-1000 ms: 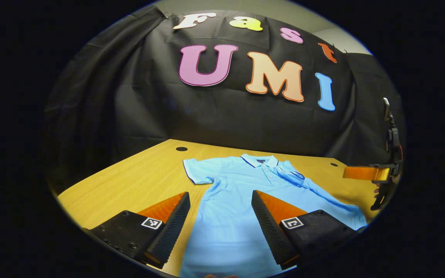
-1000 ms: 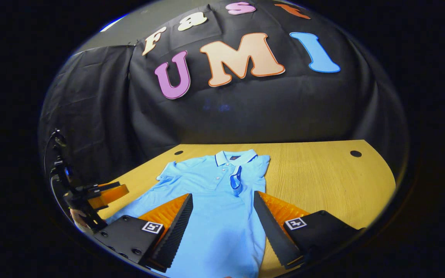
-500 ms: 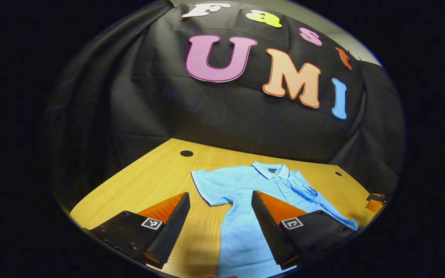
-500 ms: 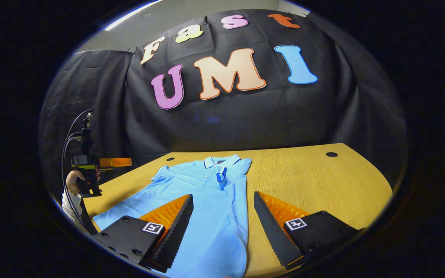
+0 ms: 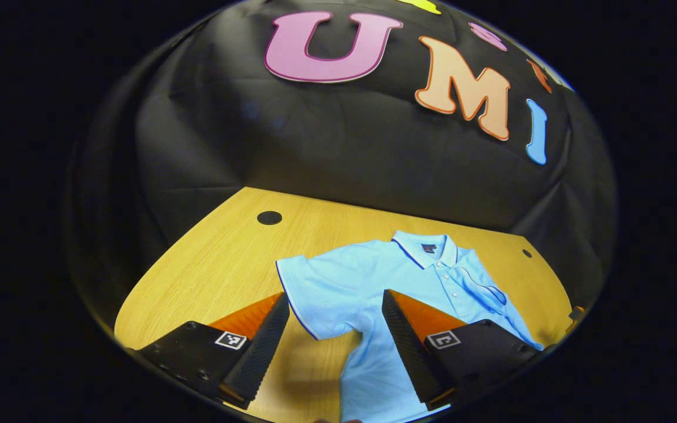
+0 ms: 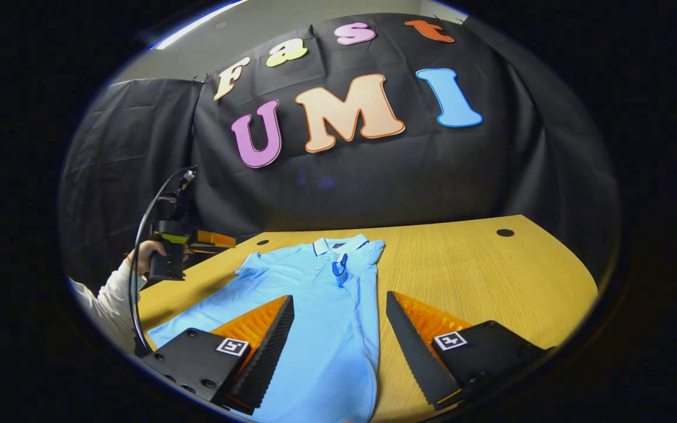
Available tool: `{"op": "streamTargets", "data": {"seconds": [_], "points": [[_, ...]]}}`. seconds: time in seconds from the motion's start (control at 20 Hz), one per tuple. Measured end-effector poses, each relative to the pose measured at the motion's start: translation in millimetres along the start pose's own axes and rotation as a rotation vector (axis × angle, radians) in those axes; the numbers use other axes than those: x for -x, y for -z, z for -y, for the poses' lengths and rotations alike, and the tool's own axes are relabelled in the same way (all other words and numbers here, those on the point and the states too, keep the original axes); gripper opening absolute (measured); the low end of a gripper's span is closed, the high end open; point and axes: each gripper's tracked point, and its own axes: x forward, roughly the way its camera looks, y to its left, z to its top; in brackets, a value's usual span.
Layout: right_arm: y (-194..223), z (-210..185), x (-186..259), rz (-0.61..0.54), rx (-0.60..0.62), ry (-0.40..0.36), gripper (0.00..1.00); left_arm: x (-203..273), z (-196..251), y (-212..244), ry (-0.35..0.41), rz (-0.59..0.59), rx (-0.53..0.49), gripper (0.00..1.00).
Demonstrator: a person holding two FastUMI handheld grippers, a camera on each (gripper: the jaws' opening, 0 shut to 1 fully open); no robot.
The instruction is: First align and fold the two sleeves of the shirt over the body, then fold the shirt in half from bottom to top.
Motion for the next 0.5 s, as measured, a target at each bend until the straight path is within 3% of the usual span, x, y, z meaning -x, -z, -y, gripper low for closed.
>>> {"op": "streamTargets", "data": {"seconds": [0.15, 0.5], "points": [[-2.5, 7.4, 0.1, 0.007, 0.005, 0.016, 0.98, -29.4, -21.1, 16.2, -0.063, -0.081, 0.002, 0.95], [0.7, 12.6, 0.3, -0.008, -0.008, 0.02, 0.98, -62.5, -31.2, 35.1, -0.109, -0.141, -0.033, 0.94]]}}
